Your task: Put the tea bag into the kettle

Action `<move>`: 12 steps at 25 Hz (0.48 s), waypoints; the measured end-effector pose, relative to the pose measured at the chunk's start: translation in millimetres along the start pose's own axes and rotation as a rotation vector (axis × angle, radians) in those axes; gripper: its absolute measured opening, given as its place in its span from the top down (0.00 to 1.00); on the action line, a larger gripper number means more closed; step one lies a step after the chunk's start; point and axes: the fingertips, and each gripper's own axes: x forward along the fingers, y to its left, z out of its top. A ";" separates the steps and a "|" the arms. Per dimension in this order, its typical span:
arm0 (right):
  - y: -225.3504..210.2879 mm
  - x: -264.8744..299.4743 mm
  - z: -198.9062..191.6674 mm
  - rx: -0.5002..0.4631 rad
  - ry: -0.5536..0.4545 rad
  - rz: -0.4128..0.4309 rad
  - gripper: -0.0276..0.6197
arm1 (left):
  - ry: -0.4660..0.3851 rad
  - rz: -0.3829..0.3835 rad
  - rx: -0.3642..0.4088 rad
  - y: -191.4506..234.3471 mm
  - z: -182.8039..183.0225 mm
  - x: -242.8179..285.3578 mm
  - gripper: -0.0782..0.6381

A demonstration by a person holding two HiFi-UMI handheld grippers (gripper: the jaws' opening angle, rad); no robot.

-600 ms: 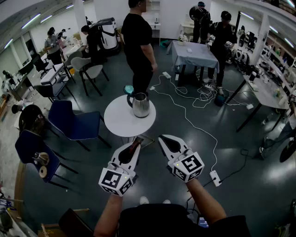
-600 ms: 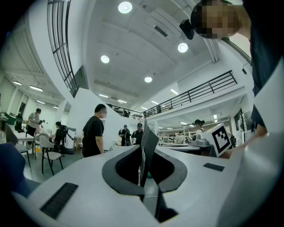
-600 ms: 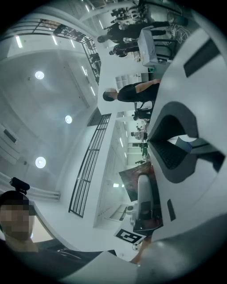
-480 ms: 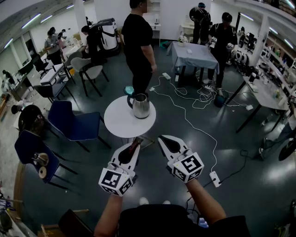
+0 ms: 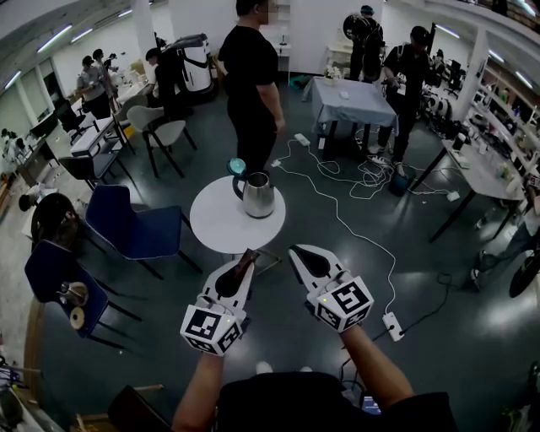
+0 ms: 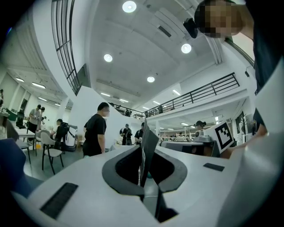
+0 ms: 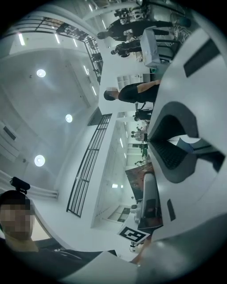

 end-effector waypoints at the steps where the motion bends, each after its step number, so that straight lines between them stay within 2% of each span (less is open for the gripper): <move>1: 0.5 2.1 0.0 -0.002 0.000 -0.002 0.93 | 0.000 -0.002 -0.002 2.3 -0.3 -0.6 0.84; 12: 18.3 34.8 4.5 -0.071 0.015 -0.038 0.93 | 0.015 -0.030 -0.003 37.8 0.2 -15.3 0.84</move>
